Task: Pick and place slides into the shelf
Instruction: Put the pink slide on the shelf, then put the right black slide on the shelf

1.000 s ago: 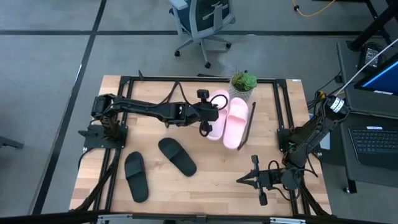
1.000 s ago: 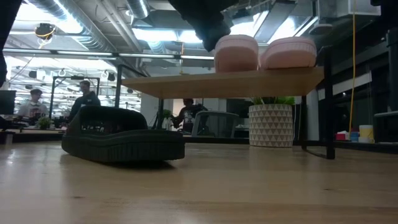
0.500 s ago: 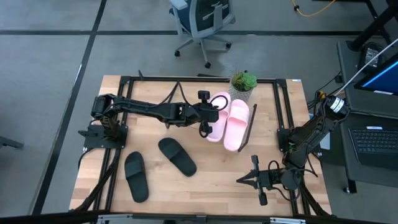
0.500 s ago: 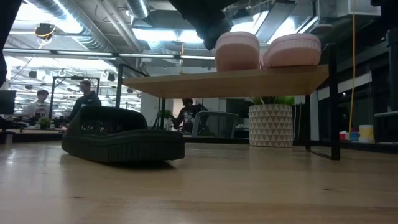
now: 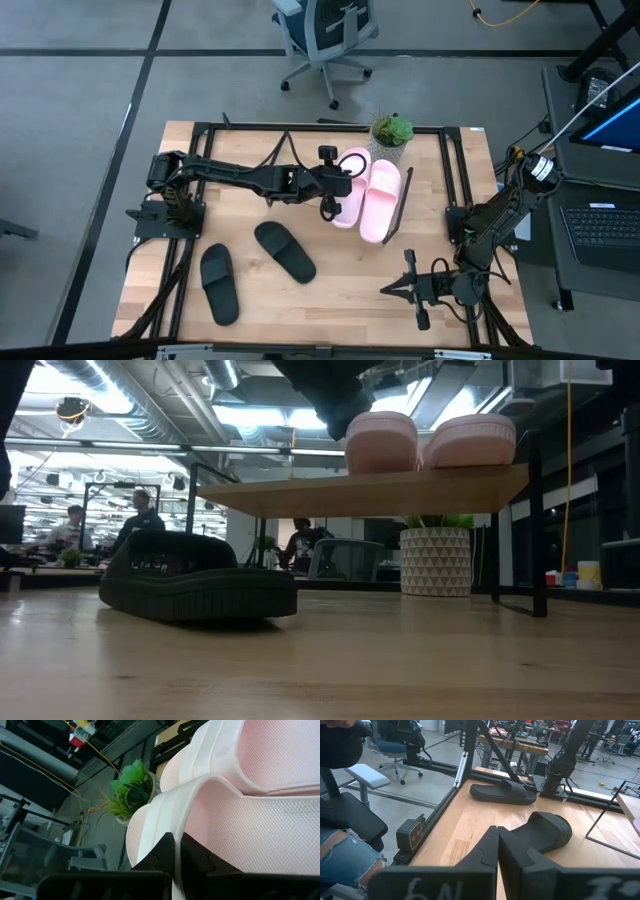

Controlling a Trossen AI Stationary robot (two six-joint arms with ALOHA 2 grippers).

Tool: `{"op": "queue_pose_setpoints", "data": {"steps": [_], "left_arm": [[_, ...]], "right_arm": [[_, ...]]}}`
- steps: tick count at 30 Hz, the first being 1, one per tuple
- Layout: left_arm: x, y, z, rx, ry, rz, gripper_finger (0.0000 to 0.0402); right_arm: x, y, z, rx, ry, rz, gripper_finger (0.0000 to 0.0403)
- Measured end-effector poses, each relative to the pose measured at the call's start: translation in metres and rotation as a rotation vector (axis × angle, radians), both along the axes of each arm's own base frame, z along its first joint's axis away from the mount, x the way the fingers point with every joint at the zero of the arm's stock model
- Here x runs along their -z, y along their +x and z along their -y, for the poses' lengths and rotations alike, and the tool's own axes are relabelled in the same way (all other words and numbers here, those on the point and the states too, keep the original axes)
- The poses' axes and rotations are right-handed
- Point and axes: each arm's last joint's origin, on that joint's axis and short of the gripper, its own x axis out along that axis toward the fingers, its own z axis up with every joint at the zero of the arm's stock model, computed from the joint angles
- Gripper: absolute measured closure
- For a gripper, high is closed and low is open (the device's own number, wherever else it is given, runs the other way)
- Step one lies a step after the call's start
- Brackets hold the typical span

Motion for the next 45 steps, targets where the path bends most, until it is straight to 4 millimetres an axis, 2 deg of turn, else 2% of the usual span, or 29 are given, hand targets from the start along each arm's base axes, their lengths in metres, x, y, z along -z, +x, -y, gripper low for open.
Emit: {"op": "queue_pose_setpoints", "data": {"steps": [7, 22, 29, 35, 39, 45], "left_arm": [[0.0, 0.0, 0.0, 0.0, 0.0, 0.0, 0.0395], [0.0, 0.0, 0.004, 0.005, -0.023, 0.014, 0.0346], [0.0, 0.001, 0.008, 0.016, -0.023, 0.017, 0.031], [-0.002, 0.001, 0.014, 0.046, 0.028, 0.006, 0.0292], [-0.012, -0.003, 0.023, 0.083, 0.063, 0.012, 0.0291], [-0.041, -0.023, 0.036, 0.032, 0.133, 0.052, 0.0291]], "right_arm": [[0.0, 0.0, 0.0, 0.0, 0.0, 0.0, 0.0394], [0.001, 0.0, 0.0, 0.0, -0.006, -0.004, 0.0394], [0.001, 0.0, 0.0, 0.0, -0.006, -0.004, 0.0394], [0.001, 0.0, 0.0, 0.0, -0.006, -0.004, 0.0394], [0.001, 0.0, 0.0, 0.0, -0.006, -0.005, 0.0394], [0.001, 0.0, 0.0, -0.001, -0.006, -0.005, 0.0394]]}}
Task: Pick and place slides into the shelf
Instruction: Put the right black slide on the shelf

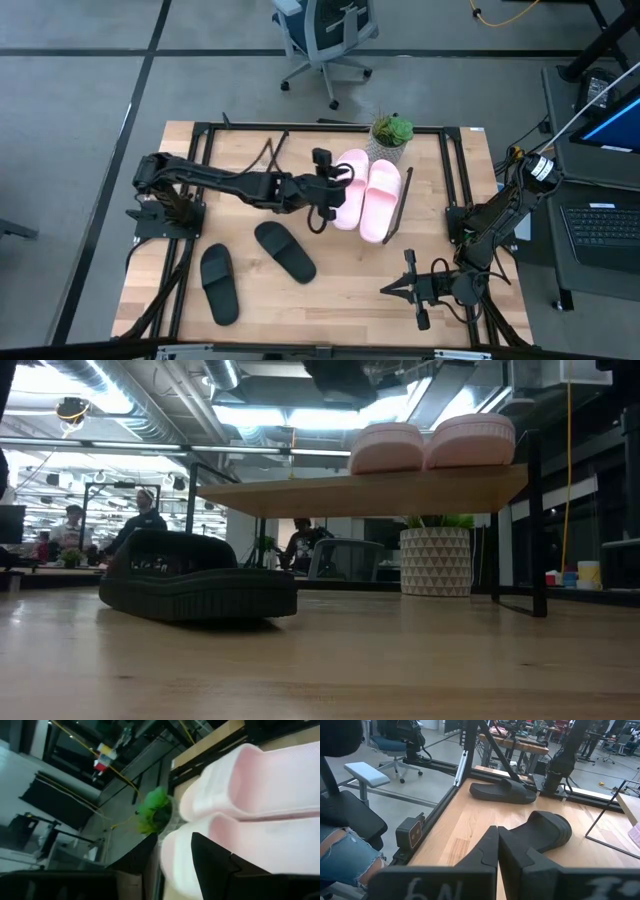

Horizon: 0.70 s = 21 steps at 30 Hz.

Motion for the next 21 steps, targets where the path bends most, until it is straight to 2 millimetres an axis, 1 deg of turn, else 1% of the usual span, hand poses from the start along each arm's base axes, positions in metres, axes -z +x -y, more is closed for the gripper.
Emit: {"op": "queue_pose_setpoints", "data": {"steps": [5, 11, 14, 16, 18, 21], "left_arm": [[-0.025, -0.029, 0.009, 0.008, -0.029, 0.01, 0.0291], [-0.05, -0.076, 0.001, -0.088, -0.208, 0.04, 0.0297], [-0.055, -0.096, 0.0, -0.125, -0.302, 0.041, 0.0303], [-0.057, -0.106, 0.001, -0.129, -0.361, 0.036, 0.0306], [-0.055, -0.111, 0.004, -0.125, -0.39, 0.016, 0.0309], [-0.046, -0.111, 0.011, -0.111, -0.383, -0.01, 0.0312]], "right_arm": [[0.001, 0.0, 0.0, 0.0, -0.005, -0.004, 0.0394], [0.002, 0.0, 0.001, 0.003, -0.017, -0.015, 0.0394], [0.002, 0.001, 0.002, 0.009, -0.02, -0.016, 0.0394], [0.002, 0.003, 0.003, 0.018, -0.019, -0.016, 0.0394], [0.002, 0.005, 0.005, 0.028, -0.02, -0.017, 0.0394], [0.002, 0.009, 0.008, 0.045, -0.018, -0.017, 0.0394]]}}
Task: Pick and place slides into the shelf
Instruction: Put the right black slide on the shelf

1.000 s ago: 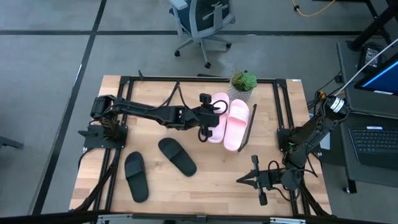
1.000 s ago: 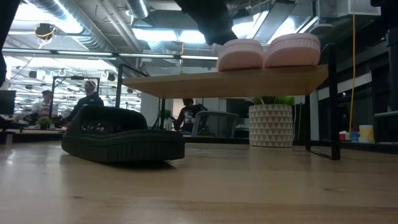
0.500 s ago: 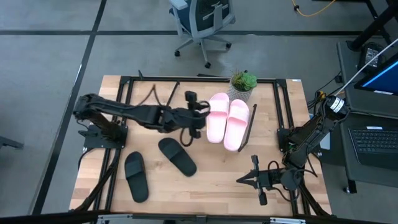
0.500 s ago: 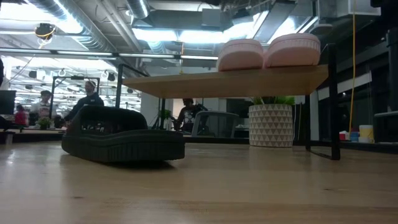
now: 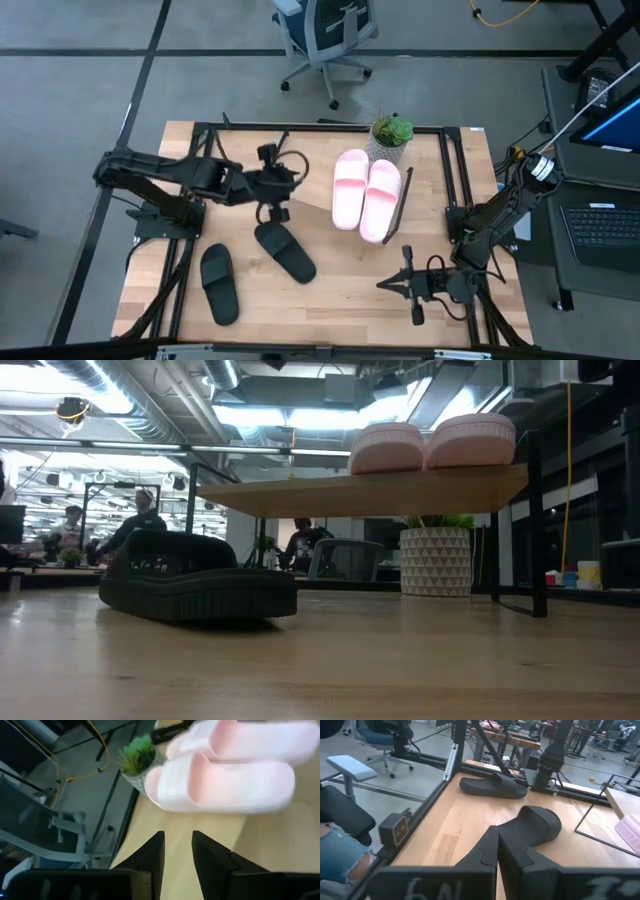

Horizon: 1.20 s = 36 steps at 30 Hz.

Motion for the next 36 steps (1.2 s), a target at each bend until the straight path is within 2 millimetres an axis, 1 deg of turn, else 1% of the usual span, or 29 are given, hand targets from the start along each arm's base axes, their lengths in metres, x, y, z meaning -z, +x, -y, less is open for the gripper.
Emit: {"op": "queue_pose_setpoints", "data": {"steps": [4, 8, 13, 20, 23, 27, 31, 36], "left_arm": [[0.022, 0.0, 0.005, -0.016, 0.044, -0.041, 0.0312], [0.043, -0.009, 0.01, -0.038, 0.052, -0.034, 0.0312], [0.062, -0.034, 0.014, -0.025, 0.015, 0.044, 0.0312], [0.075, -0.075, 0.025, 0.081, -0.058, 0.174, 0.0312], [0.079, -0.094, 0.028, 0.115, -0.088, 0.209, 0.0312], [0.087, -0.112, 0.032, 0.164, -0.117, 0.242, 0.0312], [0.095, -0.126, 0.034, 0.199, -0.13, 0.265, 0.0312], [0.103, -0.141, 0.037, 0.262, -0.159, 0.292, 0.0312]], "right_arm": [[0.0, 0.002, 0.002, 0.008, 0.004, 0.001, 0.0394], [-0.003, 0.005, 0.002, -0.022, 0.033, 0.009, 0.0394], [-0.01, 0.016, 0.0, 0.005, 0.043, 0.026, 0.0394], [-0.019, 0.032, -0.005, 0.007, 0.023, 0.023, 0.0394], [-0.026, 0.042, -0.009, 0.023, 0.018, 0.024, 0.0394], [-0.033, 0.061, -0.015, 0.046, -0.03, 0.002, 0.0394], [-0.038, 0.083, -0.021, 0.075, -0.065, -0.037, 0.0394], [-0.042, 0.113, -0.03, 0.052, -0.069, -0.065, 0.0394]]}}
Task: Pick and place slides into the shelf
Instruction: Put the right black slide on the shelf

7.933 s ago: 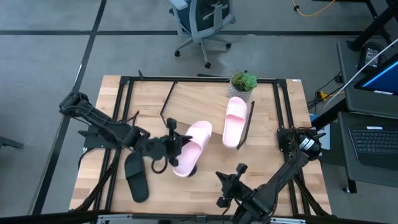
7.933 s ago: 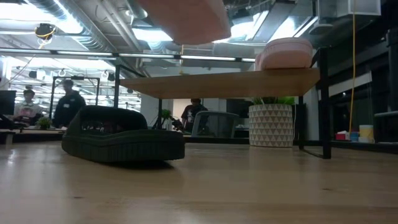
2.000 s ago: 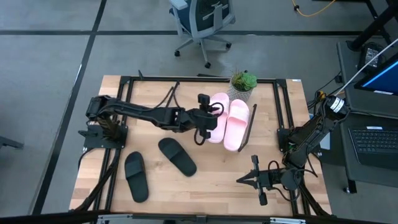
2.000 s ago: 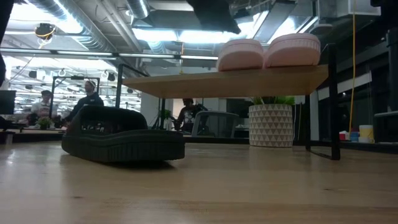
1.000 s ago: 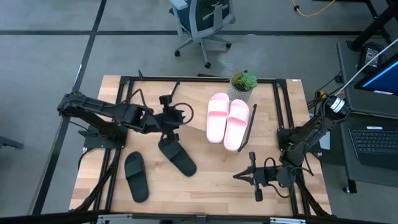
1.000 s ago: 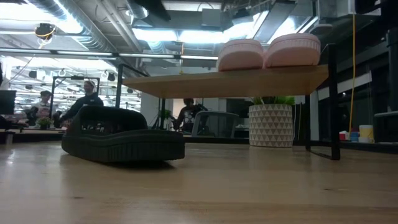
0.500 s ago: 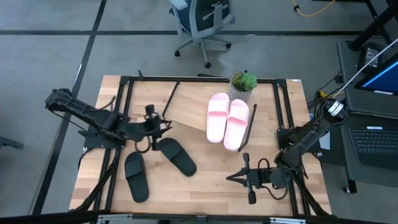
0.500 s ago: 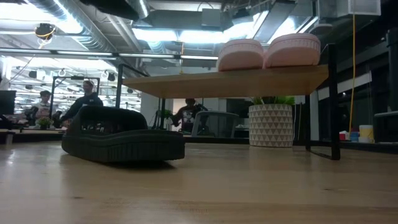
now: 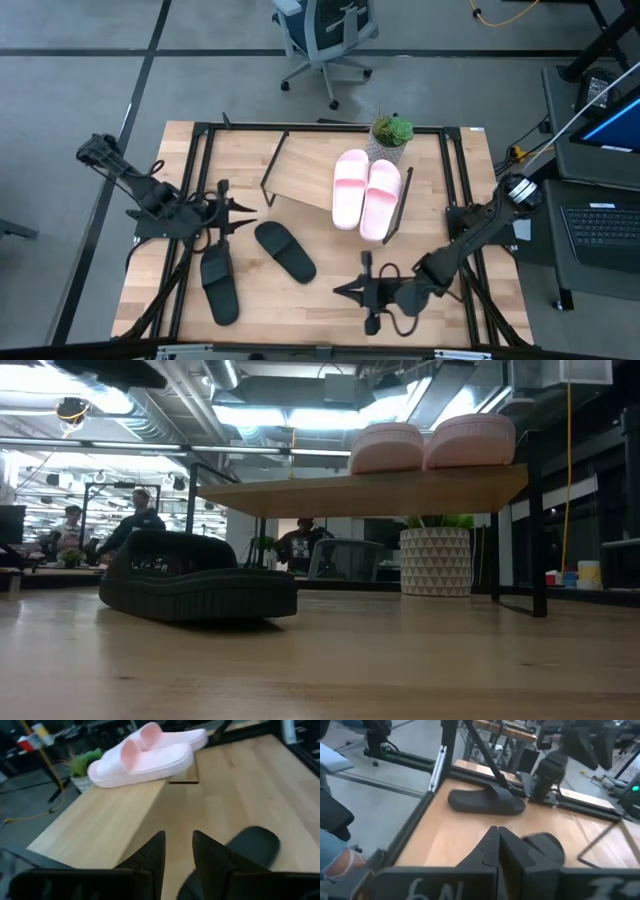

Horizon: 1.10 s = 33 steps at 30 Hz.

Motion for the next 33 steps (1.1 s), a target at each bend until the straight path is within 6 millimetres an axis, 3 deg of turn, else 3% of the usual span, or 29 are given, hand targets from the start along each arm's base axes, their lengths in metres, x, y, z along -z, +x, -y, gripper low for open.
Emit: {"op": "queue_pose_setpoints", "data": {"steps": [12, 20, 33], "left_arm": [[0.017, -0.027, 0.012, 0.182, -0.038, 0.017, 0.0312], [0.019, -0.038, 0.017, 0.265, -0.067, 0.032, 0.0312], [0.02, -0.042, 0.023, 0.326, -0.072, 0.021, 0.0312]], "right_arm": [[-0.004, 0.05, -0.012, 0.026, 0.021, 0.013, 0.0394], [-0.003, 0.076, -0.009, 0.069, -0.037, -0.102, 0.0394], [-0.019, 0.104, 0.027, 0.101, -0.233, -0.25, 0.0394]]}}
